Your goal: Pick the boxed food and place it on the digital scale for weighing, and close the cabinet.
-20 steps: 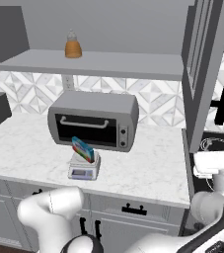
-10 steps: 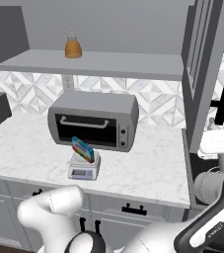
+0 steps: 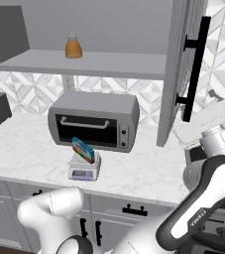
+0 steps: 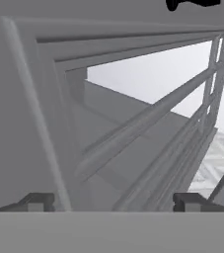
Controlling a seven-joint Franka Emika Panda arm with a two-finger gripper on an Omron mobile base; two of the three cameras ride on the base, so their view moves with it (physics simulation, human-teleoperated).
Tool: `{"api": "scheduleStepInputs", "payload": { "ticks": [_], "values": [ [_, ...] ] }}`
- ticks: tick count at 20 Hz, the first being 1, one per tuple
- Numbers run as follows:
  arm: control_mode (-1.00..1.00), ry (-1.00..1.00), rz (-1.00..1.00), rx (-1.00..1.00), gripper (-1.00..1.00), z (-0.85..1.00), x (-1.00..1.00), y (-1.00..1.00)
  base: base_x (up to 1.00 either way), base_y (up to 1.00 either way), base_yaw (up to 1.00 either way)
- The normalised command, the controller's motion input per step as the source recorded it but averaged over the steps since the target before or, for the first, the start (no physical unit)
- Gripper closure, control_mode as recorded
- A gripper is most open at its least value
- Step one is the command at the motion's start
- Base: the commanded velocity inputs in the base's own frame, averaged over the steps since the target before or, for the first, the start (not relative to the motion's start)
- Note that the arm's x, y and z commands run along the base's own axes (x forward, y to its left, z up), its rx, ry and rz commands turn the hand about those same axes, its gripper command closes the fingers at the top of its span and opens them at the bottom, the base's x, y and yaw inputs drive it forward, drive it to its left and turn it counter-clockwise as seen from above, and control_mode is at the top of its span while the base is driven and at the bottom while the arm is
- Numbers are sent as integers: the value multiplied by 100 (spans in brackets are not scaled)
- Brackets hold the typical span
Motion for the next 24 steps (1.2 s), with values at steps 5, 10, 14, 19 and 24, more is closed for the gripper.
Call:
{"api": "scheduleStepInputs", "payload": {
  "ticks": [5,10,14,19,24],
  "values": [
    [-100,5,-6,-52,-100,51,7,100,0,0,0],
    [-100,13,-19,-41,-100,0,64,100,0,0,0],
    [-100,13,-32,-21,-100,-3,91,100,0,0,0],
    [-100,2,-34,-11,-100,-3,100,100,0,0,0],
    [-100,0,-29,-9,-100,-2,100,100,0,0,0]
  ]
}}
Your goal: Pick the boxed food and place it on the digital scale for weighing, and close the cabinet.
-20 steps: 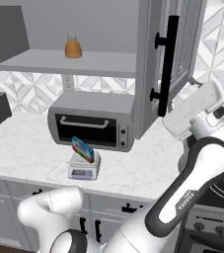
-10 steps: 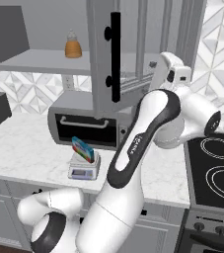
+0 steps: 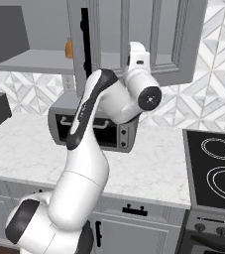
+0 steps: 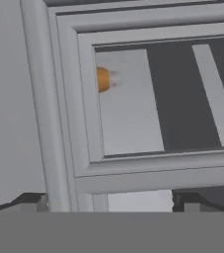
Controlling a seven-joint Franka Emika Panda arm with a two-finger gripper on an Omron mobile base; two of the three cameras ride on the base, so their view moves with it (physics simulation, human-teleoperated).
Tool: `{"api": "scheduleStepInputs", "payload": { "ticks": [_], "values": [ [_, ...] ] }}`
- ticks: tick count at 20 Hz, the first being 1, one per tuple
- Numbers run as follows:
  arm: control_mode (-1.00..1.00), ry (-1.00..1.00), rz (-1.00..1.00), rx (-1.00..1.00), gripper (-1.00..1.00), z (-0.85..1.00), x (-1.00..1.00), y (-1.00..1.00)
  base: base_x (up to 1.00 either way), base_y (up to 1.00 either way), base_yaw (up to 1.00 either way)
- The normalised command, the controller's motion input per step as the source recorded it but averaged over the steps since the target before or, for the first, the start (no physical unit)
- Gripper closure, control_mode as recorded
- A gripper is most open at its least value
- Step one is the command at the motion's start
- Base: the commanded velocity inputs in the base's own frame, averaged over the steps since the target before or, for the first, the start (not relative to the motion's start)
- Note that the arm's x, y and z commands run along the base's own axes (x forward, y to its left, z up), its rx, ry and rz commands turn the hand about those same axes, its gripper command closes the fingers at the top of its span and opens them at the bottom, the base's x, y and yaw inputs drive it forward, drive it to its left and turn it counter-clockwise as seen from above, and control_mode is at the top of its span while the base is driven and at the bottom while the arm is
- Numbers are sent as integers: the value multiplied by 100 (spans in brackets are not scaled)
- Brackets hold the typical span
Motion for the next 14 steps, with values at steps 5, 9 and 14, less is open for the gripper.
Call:
{"api": "scheduleStepInputs", "payload": {
  "ticks": [5,9,14],
  "values": [
    [-100,3,-18,-12,-100,-7,100,78,0,0,0],
    [-100,10,-4,-7,-100,-7,100,36,0,0,0],
    [-100,10,0,-3,-100,-5,95,14,0,0,0]
  ]
}}
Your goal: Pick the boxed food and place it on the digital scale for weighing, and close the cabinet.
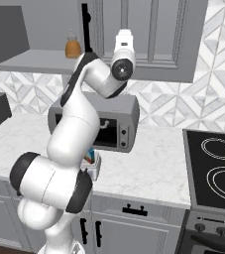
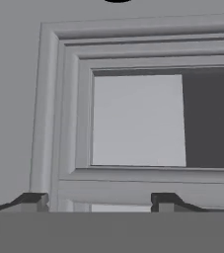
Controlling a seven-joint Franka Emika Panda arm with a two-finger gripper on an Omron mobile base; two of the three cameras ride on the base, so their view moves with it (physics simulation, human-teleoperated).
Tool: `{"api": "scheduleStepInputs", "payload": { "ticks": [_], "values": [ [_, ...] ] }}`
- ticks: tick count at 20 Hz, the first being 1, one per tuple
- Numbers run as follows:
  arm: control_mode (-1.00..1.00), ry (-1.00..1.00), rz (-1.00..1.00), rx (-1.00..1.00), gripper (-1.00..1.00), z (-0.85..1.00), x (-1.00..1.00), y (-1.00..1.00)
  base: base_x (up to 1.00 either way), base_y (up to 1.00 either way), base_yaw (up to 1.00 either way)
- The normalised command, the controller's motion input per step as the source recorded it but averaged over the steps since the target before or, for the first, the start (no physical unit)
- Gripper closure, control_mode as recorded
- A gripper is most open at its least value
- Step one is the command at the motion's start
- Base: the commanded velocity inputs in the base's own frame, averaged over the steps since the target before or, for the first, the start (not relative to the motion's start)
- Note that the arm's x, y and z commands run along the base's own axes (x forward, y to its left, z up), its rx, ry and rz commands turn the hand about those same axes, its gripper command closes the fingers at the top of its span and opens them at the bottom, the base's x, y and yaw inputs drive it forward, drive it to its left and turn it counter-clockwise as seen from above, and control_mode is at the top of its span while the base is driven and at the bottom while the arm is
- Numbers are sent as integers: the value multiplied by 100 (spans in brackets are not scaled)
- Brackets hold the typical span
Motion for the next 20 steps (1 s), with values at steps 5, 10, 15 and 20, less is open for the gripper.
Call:
{"api": "scheduleStepInputs", "payload": {
  "ticks": [5,10,15,20],
  "values": [
    [-100,-3,0,-3,-100,-52,100,25,0,0,0],
    [-100,-14,0,2,-100,-34,-24,8,0,0,0],
    [-100,1,0,15,-100,17,-100,0,0,0,0],
    [-100,8,0,3,-100,37,-100,0,0,0,0]
  ]
}}
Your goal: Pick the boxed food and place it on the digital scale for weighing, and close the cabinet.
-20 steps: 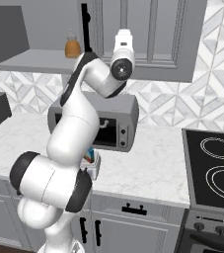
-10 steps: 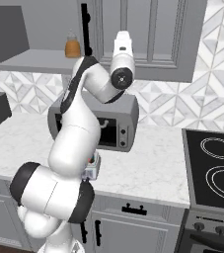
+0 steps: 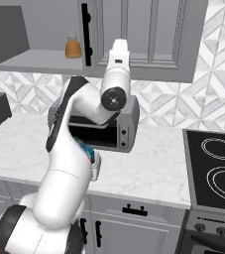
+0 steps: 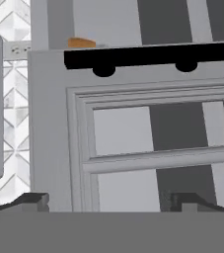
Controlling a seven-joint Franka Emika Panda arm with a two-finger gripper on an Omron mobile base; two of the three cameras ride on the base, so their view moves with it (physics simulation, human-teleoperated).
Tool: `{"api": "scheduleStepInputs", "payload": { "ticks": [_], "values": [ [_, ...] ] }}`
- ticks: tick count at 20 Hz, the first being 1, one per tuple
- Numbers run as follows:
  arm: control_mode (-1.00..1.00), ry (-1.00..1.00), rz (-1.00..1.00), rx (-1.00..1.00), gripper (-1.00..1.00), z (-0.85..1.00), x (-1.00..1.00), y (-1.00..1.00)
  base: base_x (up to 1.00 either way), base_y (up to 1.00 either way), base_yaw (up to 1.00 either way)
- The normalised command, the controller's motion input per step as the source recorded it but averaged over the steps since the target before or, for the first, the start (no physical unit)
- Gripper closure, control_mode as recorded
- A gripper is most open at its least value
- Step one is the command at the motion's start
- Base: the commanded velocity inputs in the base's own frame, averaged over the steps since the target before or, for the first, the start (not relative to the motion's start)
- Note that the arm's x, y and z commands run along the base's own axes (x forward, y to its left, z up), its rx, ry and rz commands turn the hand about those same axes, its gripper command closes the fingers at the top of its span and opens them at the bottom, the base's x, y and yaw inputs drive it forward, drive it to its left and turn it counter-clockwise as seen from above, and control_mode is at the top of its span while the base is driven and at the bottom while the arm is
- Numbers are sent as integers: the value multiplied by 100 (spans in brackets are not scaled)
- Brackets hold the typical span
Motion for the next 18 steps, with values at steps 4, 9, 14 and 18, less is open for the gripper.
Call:
{"api": "scheduleStepInputs", "payload": {
  "ticks": [4,9,14,18],
  "values": [
    [-100,7,2,0,-100,30,-100,5,0,0,0],
    [-100,2,0,2,-100,6,-100,56,0,0,0],
    [-100,-15,-3,13,-100,-19,-96,93,0,0,0],
    [-100,-5,-8,6,-100,-26,-78,100,0,0,0]
  ]
}}
